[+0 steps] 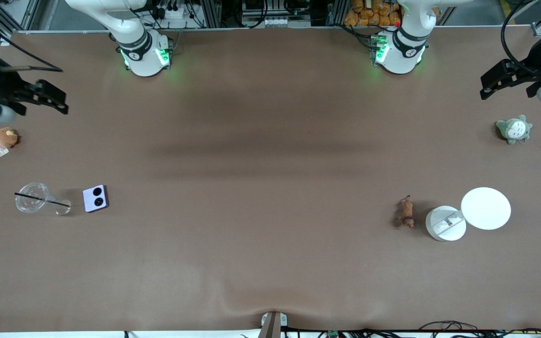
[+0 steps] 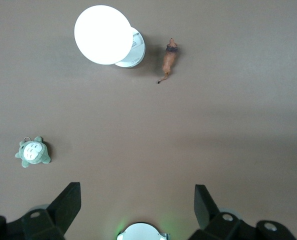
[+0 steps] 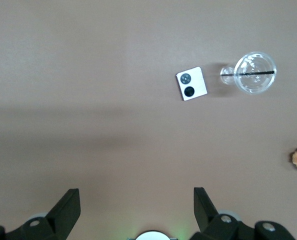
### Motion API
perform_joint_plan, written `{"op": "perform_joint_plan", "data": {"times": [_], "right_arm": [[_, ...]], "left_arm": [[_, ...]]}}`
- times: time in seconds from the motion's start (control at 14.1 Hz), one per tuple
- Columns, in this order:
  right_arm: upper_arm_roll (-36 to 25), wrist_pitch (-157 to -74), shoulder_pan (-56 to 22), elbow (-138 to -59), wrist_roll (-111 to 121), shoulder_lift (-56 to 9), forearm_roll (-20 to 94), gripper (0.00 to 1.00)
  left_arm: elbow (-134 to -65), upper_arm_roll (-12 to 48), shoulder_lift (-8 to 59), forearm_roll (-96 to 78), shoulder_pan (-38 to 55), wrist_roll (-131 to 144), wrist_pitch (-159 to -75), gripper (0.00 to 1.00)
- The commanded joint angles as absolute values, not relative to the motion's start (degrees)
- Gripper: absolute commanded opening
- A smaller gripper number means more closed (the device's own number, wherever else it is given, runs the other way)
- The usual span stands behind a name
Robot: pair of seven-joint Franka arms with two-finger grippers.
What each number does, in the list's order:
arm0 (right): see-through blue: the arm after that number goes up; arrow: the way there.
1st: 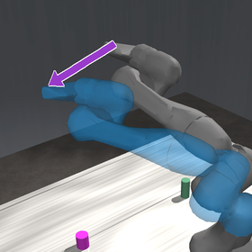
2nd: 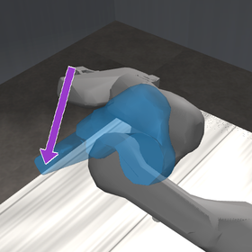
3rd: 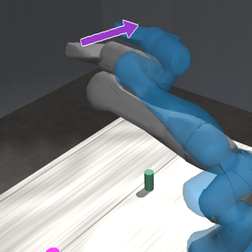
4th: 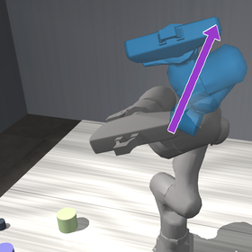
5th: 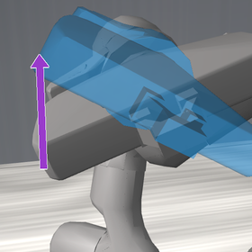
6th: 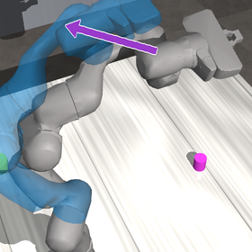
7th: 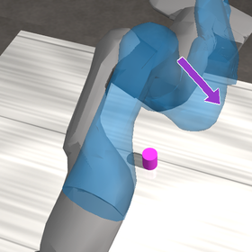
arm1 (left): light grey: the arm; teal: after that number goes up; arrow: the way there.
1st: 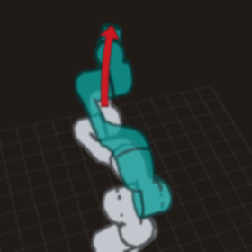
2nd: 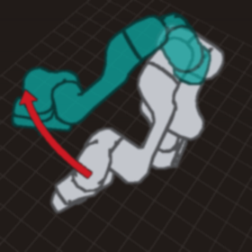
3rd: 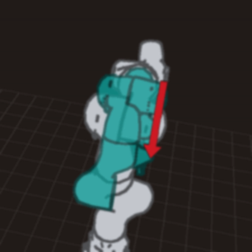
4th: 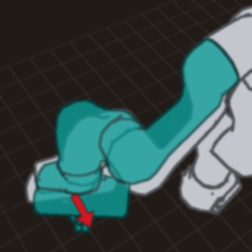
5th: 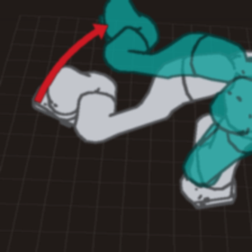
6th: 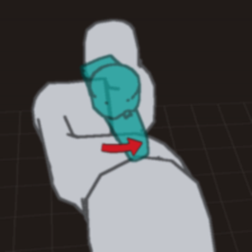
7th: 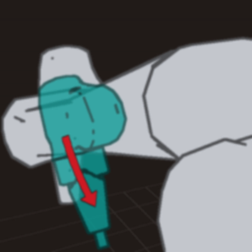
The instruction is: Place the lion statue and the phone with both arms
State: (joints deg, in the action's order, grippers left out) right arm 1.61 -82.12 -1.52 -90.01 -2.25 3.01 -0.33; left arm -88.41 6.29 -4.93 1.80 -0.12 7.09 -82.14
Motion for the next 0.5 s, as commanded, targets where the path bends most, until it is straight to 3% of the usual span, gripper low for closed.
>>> {"op": "perform_joint_plan", "data": {"times": [0.0, 0.43], "right_arm": [[1.8, -81.0, -0.5, -89.2, -1.8, 2.8, 1.0, 1.00], [1.0, -84.3, -0.6, -89.5, -1.8, 3.1, 2.3, 1.00]], "left_arm": [[-88.7, 6.7, -5.9, 1.0, -0.3, 6.4, -81.3, 1.00], [-88.5, 6.6, -5.5, 0.7, -0.5, 6.4, -81.3, 1.00]]}}
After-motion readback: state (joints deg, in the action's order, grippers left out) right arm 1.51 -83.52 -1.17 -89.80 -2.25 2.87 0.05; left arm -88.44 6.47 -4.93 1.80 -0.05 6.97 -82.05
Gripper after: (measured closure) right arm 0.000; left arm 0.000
